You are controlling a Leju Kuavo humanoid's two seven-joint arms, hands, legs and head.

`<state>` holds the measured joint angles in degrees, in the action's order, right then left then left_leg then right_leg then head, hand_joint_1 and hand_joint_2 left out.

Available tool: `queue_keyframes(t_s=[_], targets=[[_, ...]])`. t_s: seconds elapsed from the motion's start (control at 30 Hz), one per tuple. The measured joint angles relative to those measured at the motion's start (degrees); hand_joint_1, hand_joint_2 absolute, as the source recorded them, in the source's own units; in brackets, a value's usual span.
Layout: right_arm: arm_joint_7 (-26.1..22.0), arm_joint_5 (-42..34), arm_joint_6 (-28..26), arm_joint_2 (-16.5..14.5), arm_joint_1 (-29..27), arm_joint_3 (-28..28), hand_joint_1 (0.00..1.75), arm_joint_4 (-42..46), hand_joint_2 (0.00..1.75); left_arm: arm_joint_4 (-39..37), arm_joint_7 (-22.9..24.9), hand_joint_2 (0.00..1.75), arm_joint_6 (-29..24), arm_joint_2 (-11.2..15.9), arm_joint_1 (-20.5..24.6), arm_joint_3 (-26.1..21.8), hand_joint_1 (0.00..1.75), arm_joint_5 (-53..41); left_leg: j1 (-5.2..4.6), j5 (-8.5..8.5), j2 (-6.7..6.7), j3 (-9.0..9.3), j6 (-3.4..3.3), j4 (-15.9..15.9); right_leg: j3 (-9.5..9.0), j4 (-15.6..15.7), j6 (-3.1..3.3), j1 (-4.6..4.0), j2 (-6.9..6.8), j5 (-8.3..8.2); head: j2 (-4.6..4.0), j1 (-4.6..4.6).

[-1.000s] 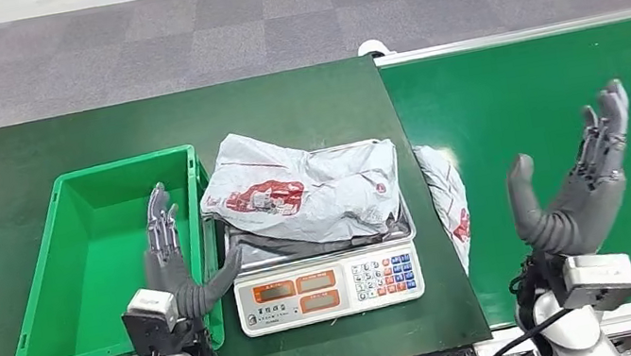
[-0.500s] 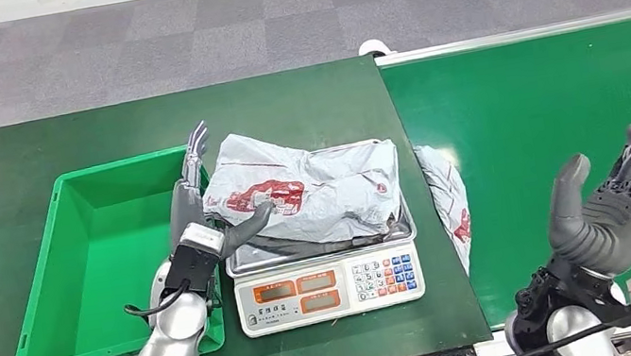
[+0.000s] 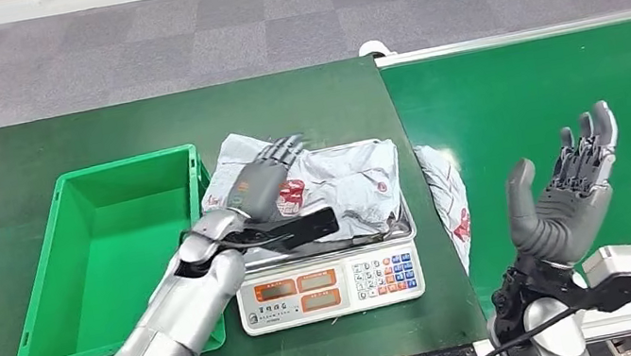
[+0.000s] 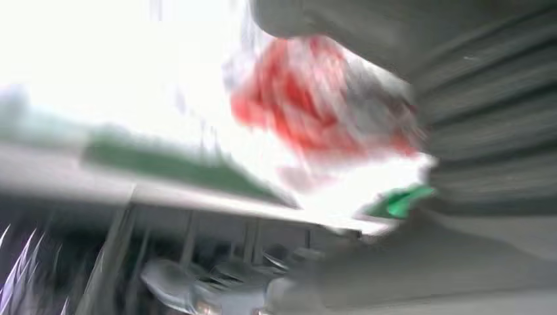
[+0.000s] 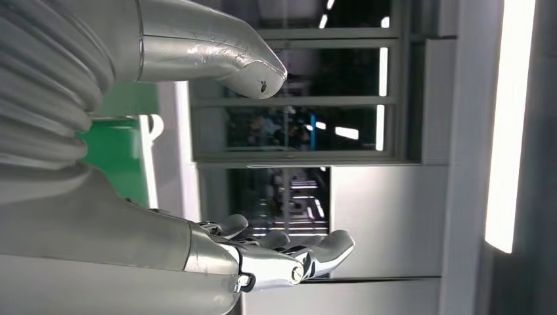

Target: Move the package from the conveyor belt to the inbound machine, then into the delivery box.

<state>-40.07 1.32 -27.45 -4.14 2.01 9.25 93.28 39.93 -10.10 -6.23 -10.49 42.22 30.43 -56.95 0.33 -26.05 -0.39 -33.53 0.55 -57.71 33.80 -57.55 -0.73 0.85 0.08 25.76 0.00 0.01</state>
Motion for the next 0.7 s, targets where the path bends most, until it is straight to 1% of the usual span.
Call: queue_keyframes(t_s=[0.07, 0.13, 0.23, 0.37, 0.4, 0.5, 0.53, 0.6, 0.7], targets=[[0.0, 0.2, 0.4, -0.3, 0.0, 0.0, 0.0, -1.8, 1.75, -5.7, 5.5, 1.75, 3.0, -1.5, 2.9, 3.2, 0.0, -3.2, 0.0, -0.01, 0.02, 0.0, 0.0, 0.0, 0.01, 0.0, 0.0, 0.0, 0.04, -0.03, 0.0, -0.01], [0.0, 0.3, 0.8, -0.3, 0.0, 0.0, 0.0, -3.6, 1.75, -9.7, 8.2, 1.75, 5.0, -2.7, 5.1, 5.0, 0.0, -4.0, 0.0, -0.02, 0.02, 0.0, 0.0, 0.0, 0.01, 0.0, 0.0, 0.0, 0.05, -0.02, 0.0, -0.02], [0.0, 0.3, 1.4, -0.4, -0.1, 0.0, 0.0, -5.6, 1.75, -13.5, 9.2, 1.75, 6.2, -4.3, 7.4, 6.2, 0.0, -4.1, 0.0, -0.03, -0.06, 0.0, 0.0, 0.0, -0.02, 0.0, 0.01, -0.01, -0.03, 0.03, 0.0, -0.02], [0.0, 0.6, 1.5, -0.6, -0.8, 0.0, 0.0, -7.0, 1.75, -16.4, 10.3, 1.75, 6.6, -5.9, 8.9, 7.4, 0.0, -4.7, 0.01, -0.04, -0.11, 0.0, -0.01, 0.0, -0.06, 0.0, 0.0, -0.02, -0.1, 0.07, 0.0, -0.02], [0.0, 0.7, 1.4, -0.7, -1.0, 0.0, 0.0, -7.1, 1.75, -16.9, 10.6, 1.75, 6.8, -6.3, 9.1, 7.6, 0.06, -4.8, 0.01, -0.03, -0.12, 0.01, -0.01, 0.0, -0.08, 0.0, 0.0, -0.01, -0.11, 0.07, 0.0, -0.01], [0.0, 0.9, 1.4, -0.9, -1.8, 0.0, 0.0, -7.4, 1.75, -18.0, 11.1, 1.75, 6.8, -7.1, 9.4, 7.7, 1.37, -4.8, 0.0, -0.03, -0.12, 0.02, -0.01, 0.0, -0.11, 0.0, -0.01, -0.01, -0.12, 0.07, 0.0, -0.01], [0.0, 0.9, 1.4, -0.9, -1.9, -0.1, 0.0, -7.4, 1.75, -18.2, 11.0, 1.75, 6.7, -7.3, 9.5, 7.7, 1.75, -4.6, 0.0, -0.03, -0.12, 0.02, -0.02, 0.0, -0.11, 0.0, -0.01, -0.01, -0.12, 0.07, 0.0, -0.01], [0.0, 1.0, 1.5, -1.1, -2.2, -0.1, 0.0, -7.6, 1.75, -18.6, 10.3, 1.75, 5.8, -7.5, 9.4, 7.7, 1.75, -4.1, 0.0, -0.02, -0.11, 0.02, -0.02, 0.0, -0.11, 0.0, -0.01, 0.0, -0.12, 0.06, 0.0, -0.01], [0.0, 1.0, 1.7, -1.3, -2.5, -0.2, 0.0, -7.7, 1.75, -18.8, 8.0, 1.75, 2.9, -7.6, 9.0, 7.7, 1.75, -3.5, 0.0, -0.01, -0.1, 0.02, -0.01, 0.0, -0.09, 0.0, -0.01, 0.0, -0.1, 0.04, 0.0, -0.01]])
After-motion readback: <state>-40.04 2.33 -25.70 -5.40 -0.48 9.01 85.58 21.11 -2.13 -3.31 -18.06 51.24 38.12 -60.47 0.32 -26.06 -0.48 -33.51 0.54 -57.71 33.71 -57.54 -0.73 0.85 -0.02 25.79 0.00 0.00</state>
